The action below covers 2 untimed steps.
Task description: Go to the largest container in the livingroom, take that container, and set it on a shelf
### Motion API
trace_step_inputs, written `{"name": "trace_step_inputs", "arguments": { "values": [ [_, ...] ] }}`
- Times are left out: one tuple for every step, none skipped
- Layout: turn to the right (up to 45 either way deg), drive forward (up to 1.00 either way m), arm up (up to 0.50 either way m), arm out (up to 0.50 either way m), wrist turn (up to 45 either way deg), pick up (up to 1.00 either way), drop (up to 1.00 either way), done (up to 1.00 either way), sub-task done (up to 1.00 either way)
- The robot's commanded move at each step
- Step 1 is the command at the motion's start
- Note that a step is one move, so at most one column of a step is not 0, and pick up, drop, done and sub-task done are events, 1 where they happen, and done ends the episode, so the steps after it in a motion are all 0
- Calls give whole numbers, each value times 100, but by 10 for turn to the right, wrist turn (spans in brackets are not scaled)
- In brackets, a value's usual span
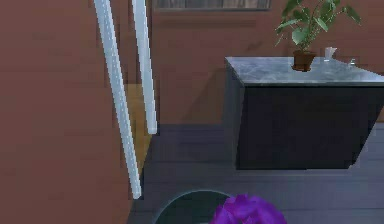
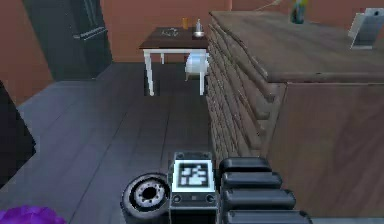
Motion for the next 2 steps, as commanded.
{"name": "trace_step_inputs", "arguments": {
  "values": [
    [-210, 0, 0, 0, 0, 0, 0, 0, 0],
    [450, 0, 0, 0, 0, 0, 0, 0, 0]
  ]
}}
